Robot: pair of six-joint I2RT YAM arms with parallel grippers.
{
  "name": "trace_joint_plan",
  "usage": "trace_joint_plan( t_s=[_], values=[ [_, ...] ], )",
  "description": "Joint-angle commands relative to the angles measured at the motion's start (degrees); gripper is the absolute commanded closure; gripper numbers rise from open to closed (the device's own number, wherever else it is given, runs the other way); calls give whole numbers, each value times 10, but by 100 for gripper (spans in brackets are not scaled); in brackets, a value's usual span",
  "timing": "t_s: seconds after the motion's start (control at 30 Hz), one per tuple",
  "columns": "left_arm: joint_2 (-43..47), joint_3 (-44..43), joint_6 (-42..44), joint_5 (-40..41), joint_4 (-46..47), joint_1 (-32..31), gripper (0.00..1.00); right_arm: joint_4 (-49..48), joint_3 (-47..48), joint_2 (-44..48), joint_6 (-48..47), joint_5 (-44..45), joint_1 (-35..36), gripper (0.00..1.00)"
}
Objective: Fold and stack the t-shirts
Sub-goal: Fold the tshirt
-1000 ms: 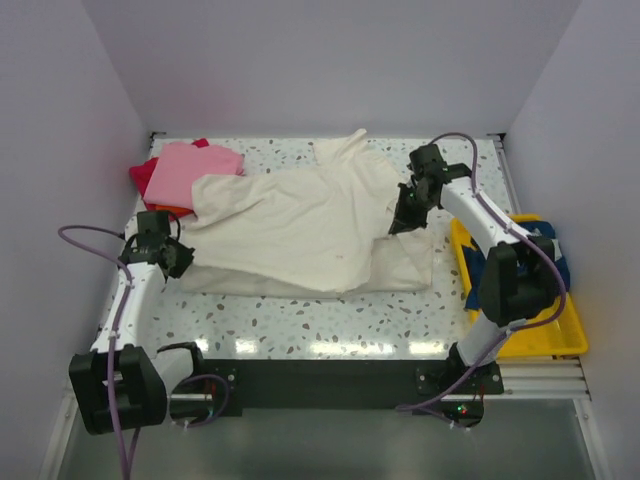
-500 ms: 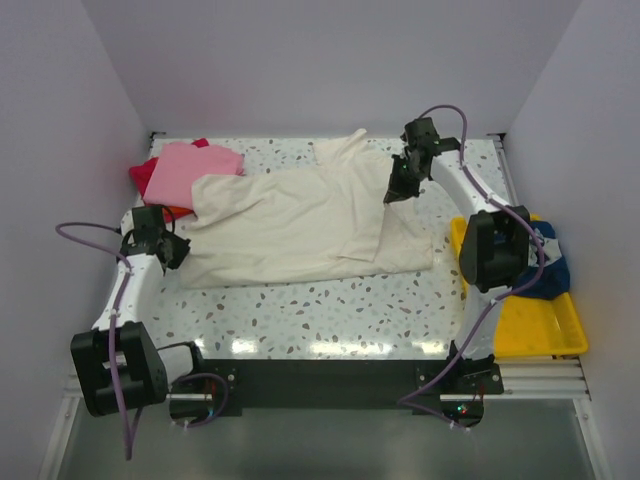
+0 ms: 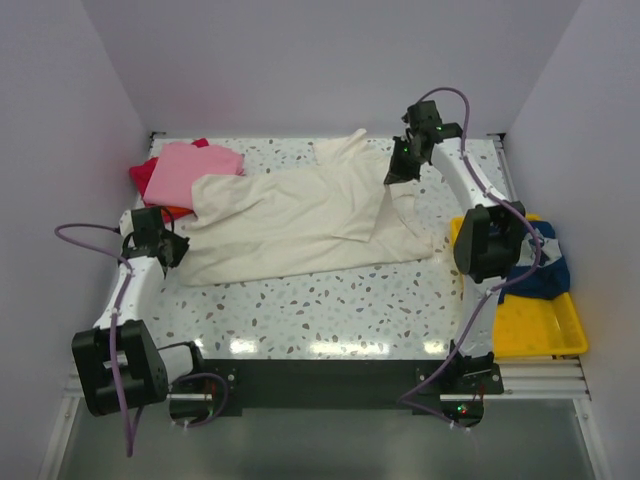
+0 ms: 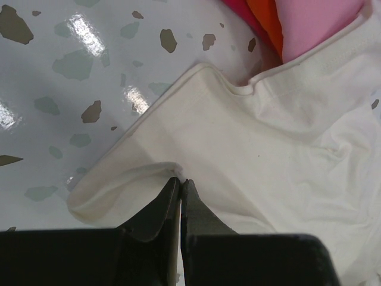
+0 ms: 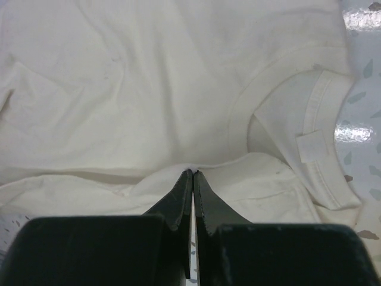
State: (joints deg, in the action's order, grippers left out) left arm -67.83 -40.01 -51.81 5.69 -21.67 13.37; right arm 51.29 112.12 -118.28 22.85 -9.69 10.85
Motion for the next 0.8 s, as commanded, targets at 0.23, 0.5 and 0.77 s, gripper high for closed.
trace_joint_plan(
  t_s=[0.23,0.5,0.77],
  values=[
    [-19,6,4,25,58,10,100,11,55,-39,-15,6,-4,100],
    [-29,-12,4,72,40,10,11,4,76,-34,-31,-36,-2,54],
    [-33,-13,53,86,68,-55,0,-46,-106,43,-40,-54,24,52]
  ],
)
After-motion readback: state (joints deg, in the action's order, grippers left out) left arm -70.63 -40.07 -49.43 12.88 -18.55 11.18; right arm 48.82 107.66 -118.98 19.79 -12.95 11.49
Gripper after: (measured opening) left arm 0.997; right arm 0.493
